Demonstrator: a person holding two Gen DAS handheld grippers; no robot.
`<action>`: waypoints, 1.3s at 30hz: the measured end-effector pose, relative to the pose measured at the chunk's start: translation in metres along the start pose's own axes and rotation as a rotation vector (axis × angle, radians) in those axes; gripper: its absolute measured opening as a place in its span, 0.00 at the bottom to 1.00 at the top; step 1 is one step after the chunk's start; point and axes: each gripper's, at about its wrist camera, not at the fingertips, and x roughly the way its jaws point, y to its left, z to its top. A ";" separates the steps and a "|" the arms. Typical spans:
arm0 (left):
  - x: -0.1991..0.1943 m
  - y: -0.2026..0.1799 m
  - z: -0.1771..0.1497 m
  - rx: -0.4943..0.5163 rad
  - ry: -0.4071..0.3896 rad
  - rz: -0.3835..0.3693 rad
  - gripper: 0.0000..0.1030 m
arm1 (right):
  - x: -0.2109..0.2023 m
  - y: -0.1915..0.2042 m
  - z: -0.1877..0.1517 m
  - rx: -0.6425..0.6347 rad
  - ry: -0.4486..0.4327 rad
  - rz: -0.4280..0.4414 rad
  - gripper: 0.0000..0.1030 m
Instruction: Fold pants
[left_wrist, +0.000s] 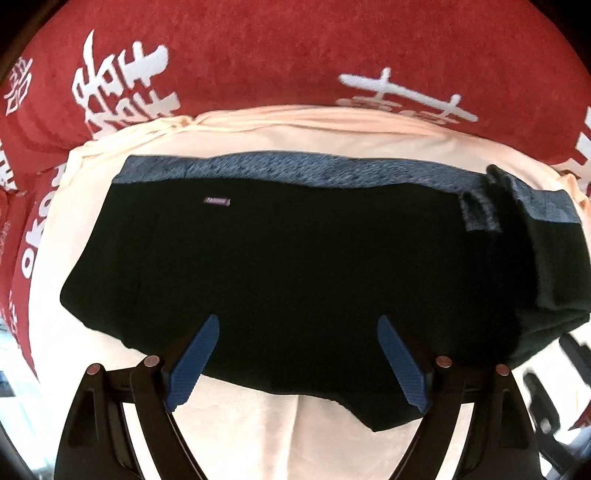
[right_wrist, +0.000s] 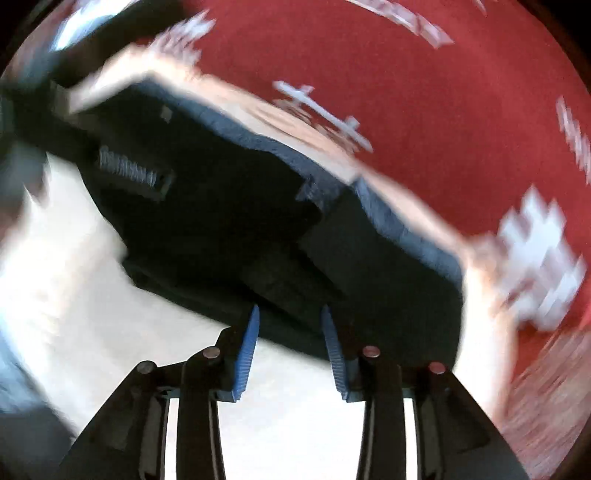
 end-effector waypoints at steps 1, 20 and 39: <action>-0.002 -0.013 -0.002 0.004 -0.008 -0.016 0.86 | -0.003 -0.017 -0.001 0.111 0.007 0.076 0.39; 0.059 -0.059 0.016 0.071 0.048 -0.025 1.00 | 0.078 -0.139 -0.077 1.318 -0.009 0.710 0.40; 0.041 -0.068 0.013 0.044 0.036 0.010 1.00 | 0.085 -0.121 -0.059 1.088 0.085 0.626 0.08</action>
